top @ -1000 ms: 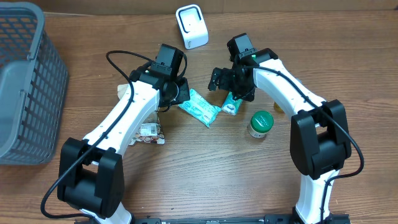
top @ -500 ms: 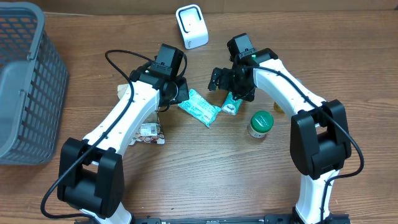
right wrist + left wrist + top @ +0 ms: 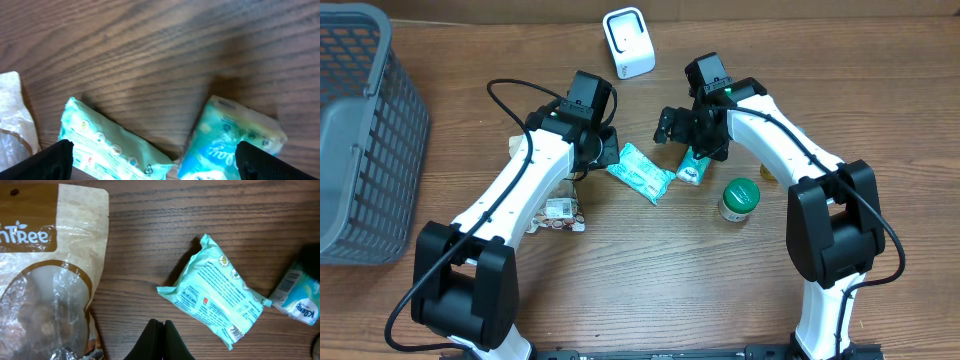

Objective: Scan the item barcode

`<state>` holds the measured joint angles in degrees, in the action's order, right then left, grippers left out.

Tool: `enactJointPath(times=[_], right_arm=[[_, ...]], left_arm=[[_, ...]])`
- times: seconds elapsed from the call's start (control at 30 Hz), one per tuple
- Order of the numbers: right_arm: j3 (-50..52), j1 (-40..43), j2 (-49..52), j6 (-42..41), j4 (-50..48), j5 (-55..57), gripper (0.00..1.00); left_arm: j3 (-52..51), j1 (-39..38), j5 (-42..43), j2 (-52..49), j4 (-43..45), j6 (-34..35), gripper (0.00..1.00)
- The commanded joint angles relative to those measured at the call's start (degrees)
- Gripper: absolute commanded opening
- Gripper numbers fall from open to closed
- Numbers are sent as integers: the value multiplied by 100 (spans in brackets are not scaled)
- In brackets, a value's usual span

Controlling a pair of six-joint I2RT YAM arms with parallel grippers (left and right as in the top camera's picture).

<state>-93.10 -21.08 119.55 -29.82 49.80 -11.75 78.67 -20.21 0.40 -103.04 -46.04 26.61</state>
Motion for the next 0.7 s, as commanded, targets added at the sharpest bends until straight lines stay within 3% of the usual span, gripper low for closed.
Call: enactJointPath(times=[0.0, 0.13, 0.27, 0.3, 0.37, 0.5, 0.67], right_arm=[[-127, 11, 4, 0, -271, 7, 100], [-127, 11, 4, -44, -326, -35, 100], [-127, 9, 7, -33, -297, -772, 99], [-127, -4, 7, -28, -260, -848, 95], [-125, -59, 7, 33, -155, -981, 75], [-96, -284, 7, 269, -72, -929, 48], [15, -575, 11, 258, 9, -153, 27]], left_arm=[[-55, 37, 140, -79, -39, -133, 4], [-55, 37, 540, -79, -39, -131, 4], [-55, 201, 66, -79, -42, -9, 4], [-55, 262, 11, -79, -42, 79, 4], [-55, 472, -11, -79, -9, 284, 4], [-55, 859, 280, -79, 155, 431, 4], [-55, 1058, 553, -79, 212, 422, 4]])
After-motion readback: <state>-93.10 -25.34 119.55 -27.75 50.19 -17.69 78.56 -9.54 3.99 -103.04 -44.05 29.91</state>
